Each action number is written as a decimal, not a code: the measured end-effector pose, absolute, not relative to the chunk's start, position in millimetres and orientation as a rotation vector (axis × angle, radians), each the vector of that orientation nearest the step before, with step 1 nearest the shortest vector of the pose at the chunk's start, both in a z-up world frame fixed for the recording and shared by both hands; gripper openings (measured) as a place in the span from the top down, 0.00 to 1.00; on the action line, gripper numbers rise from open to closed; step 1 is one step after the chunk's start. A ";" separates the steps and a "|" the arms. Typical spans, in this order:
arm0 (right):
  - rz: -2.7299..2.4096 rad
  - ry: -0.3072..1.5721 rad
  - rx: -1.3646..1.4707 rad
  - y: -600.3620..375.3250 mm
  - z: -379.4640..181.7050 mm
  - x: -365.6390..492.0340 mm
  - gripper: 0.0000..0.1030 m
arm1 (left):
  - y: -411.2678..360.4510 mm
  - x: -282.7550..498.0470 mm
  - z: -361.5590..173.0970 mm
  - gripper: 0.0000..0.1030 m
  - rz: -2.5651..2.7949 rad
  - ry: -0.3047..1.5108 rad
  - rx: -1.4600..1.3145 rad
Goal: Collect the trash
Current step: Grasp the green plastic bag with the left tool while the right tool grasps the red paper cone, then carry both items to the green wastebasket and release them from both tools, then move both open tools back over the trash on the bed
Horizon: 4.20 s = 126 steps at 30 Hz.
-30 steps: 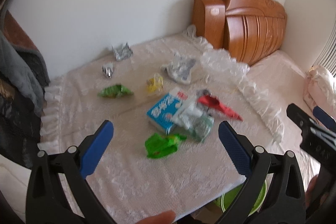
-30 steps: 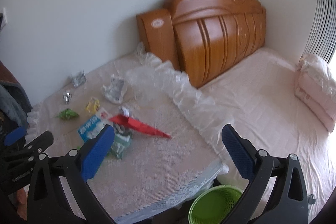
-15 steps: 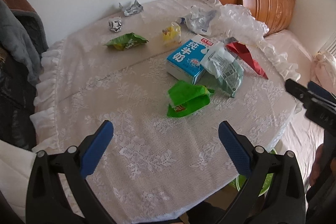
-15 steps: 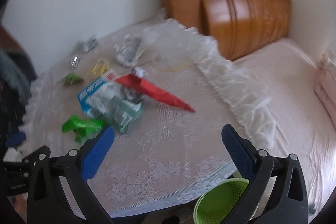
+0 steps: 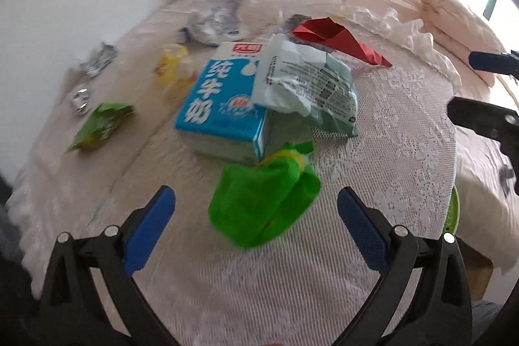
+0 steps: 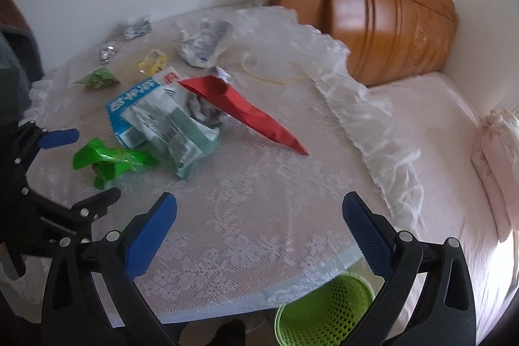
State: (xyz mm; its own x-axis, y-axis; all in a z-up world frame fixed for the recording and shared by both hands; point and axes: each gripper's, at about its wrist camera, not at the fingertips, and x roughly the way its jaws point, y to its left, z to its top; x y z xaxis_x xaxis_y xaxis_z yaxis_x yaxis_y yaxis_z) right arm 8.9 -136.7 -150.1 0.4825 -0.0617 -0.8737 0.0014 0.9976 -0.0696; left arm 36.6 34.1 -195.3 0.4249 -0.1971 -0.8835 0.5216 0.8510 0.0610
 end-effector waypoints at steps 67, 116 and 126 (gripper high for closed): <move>-0.034 1.051 0.235 -260.0 -125.0 -104.1 0.82 | -10.0 -40.0 -115.8 0.53 -0.733 0.890 0.292; -0.160 0.871 0.107 -308.7 -89.9 -124.8 0.02 | -87.2 -71.7 -50.3 0.07 -0.379 0.816 0.132; 0.034 0.828 0.068 -218.5 -75.9 -50.0 0.02 | 38.7 -17.4 -60.3 0.07 -0.103 0.817 0.029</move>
